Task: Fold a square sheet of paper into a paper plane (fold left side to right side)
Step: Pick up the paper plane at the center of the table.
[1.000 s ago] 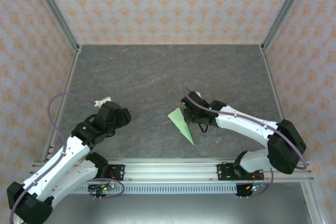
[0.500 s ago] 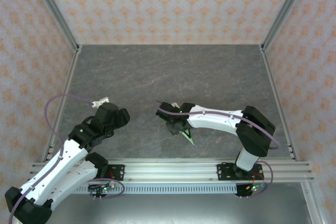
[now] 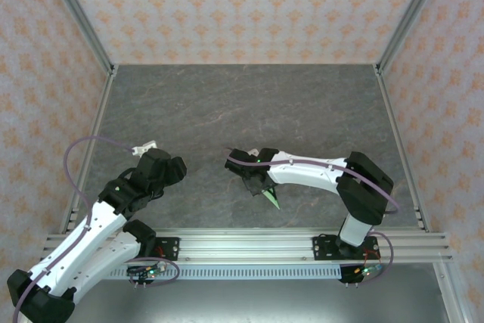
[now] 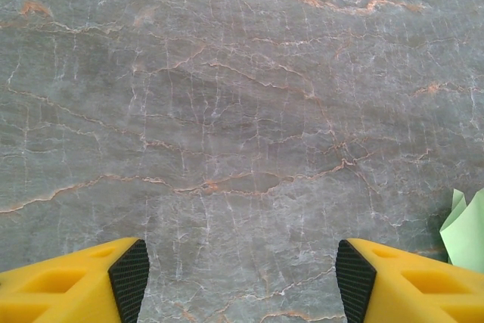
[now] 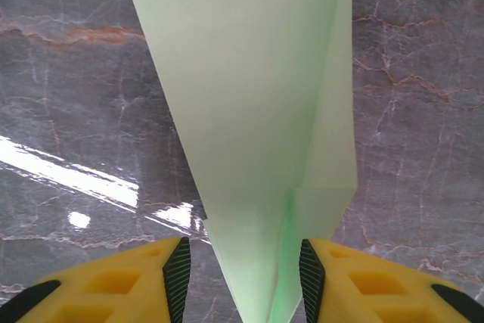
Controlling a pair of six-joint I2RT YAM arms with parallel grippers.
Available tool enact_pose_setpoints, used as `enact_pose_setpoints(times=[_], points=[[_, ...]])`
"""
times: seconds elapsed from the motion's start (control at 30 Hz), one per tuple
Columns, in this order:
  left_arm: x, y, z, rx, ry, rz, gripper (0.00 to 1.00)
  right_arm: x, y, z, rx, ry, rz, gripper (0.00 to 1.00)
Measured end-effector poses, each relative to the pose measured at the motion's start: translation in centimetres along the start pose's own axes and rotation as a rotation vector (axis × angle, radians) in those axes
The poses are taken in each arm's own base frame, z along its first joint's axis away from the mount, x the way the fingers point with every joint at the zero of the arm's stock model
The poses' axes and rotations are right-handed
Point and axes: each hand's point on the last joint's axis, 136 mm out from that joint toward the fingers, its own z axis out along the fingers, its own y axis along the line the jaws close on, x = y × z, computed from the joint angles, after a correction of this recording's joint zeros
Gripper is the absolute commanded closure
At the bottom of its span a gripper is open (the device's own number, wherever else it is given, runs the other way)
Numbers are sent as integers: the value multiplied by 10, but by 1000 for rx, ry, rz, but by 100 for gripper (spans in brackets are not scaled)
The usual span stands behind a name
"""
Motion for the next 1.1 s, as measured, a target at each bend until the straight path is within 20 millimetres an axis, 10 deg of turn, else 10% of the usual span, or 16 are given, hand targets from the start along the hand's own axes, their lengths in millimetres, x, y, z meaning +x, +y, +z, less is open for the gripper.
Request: enact_pose_setpoints(times=[1.1], points=[[0, 0, 0, -1, 1, 0, 30, 15, -1, 32, 68, 93, -30, 45]])
